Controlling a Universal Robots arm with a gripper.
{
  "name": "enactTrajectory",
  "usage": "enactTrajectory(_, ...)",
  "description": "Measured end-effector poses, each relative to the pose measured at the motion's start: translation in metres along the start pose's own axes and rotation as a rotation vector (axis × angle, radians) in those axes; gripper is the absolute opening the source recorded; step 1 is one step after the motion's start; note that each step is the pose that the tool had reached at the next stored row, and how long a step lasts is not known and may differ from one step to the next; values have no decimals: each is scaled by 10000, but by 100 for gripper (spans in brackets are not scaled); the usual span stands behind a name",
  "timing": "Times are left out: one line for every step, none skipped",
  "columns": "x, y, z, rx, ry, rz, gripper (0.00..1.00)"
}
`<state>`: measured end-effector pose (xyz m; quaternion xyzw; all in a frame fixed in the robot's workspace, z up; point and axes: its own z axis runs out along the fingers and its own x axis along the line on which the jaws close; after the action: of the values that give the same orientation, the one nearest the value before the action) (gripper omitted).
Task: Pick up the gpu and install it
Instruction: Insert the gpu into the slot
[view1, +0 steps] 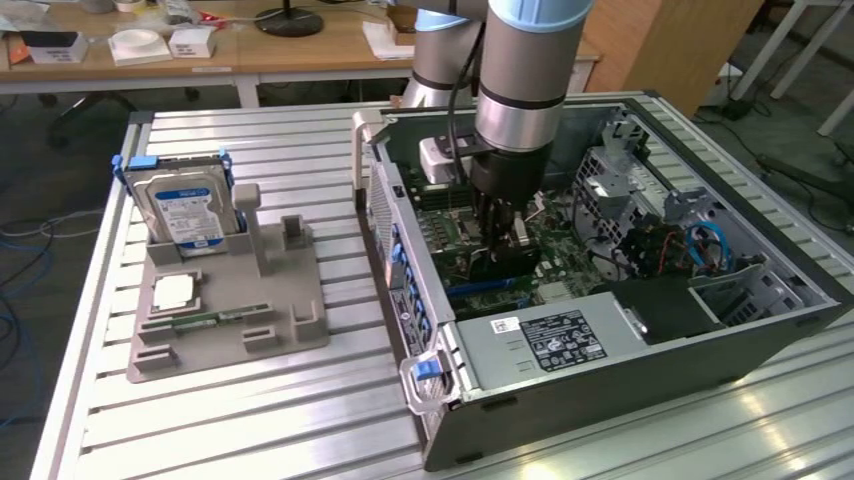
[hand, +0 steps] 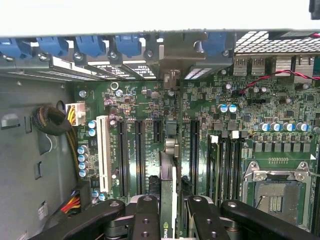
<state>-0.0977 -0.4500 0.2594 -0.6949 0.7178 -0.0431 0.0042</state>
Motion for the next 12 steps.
enactTrajectory(0,0,0,0,0,1,26)
enactTrajectory(0,0,0,0,0,0,26)
enactTrajectory(0,0,0,-1,1,0,26)
enactTrajectory(0,0,1,-1,1,0,26)
enactTrajectory(0,1,4,0,0,1,26)
enactTrajectory(0,1,8,0,-1,0,26)
enactTrajectory(0,1,11,-1,0,0,26)
enactTrajectory(0,1,13,-1,2,0,26)
enactTrajectory(0,1,14,-2,3,0,26)
enactTrajectory(0,1,14,-1,2,0,26)
enactTrajectory(0,2,14,8,3,0,26)
enactTrajectory(-1,3,16,39,-1,6,26)
